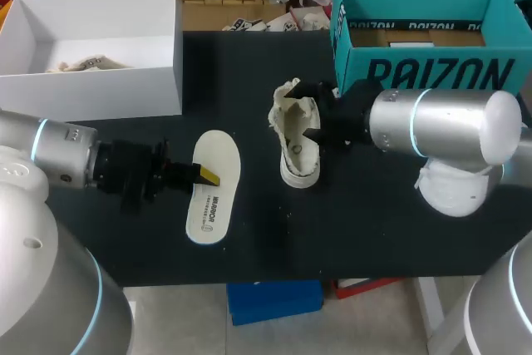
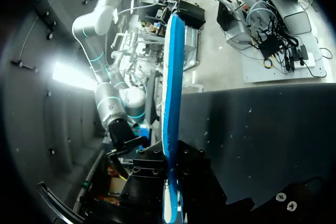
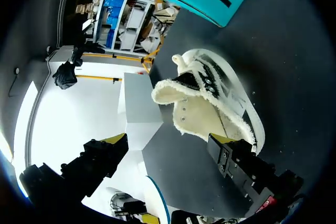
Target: Take the shoe out of the shoebox, open the shoe tongue, remove and reinsert the insole, then place the shoe into the shoebox
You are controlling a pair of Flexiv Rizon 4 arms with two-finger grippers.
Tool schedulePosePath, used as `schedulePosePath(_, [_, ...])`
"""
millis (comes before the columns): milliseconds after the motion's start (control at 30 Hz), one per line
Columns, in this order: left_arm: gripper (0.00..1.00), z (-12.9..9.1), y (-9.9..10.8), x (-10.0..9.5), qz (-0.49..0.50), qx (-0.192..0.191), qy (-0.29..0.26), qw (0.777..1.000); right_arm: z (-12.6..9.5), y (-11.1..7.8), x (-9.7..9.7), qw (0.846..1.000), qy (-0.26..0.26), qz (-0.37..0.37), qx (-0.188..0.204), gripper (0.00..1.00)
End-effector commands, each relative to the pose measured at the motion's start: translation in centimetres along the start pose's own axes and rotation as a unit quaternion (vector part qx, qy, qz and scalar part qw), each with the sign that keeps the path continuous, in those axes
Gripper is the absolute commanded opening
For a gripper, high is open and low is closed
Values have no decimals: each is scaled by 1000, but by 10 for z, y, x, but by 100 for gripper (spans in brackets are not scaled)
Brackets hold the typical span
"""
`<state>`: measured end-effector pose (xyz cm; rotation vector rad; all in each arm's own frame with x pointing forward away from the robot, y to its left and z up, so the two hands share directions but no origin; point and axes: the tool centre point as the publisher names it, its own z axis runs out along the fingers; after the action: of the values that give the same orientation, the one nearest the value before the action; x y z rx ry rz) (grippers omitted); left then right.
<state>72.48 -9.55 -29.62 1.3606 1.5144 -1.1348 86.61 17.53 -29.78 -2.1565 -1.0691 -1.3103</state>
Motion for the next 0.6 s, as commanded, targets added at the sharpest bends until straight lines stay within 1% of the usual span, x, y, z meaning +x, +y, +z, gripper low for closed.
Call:
schedulePosePath(33, [0,0,-1,-1,0,0,2,1000,-6,-3,-1,999,5,-17,34,100])
schedulePosePath(467, [0,0,-1,-1,0,0,2,1000,-9,-3,0,999,0,-20,36,100])
schedulePosePath(533, [0,0,-1,-1,0,0,2,1000,-8,3,-8,998,-14,-37,40,100])
schedulePosePath(600, [0,0,-1,-1,0,0,2,1000,-16,11,-12,998,-11,-45,40,100])
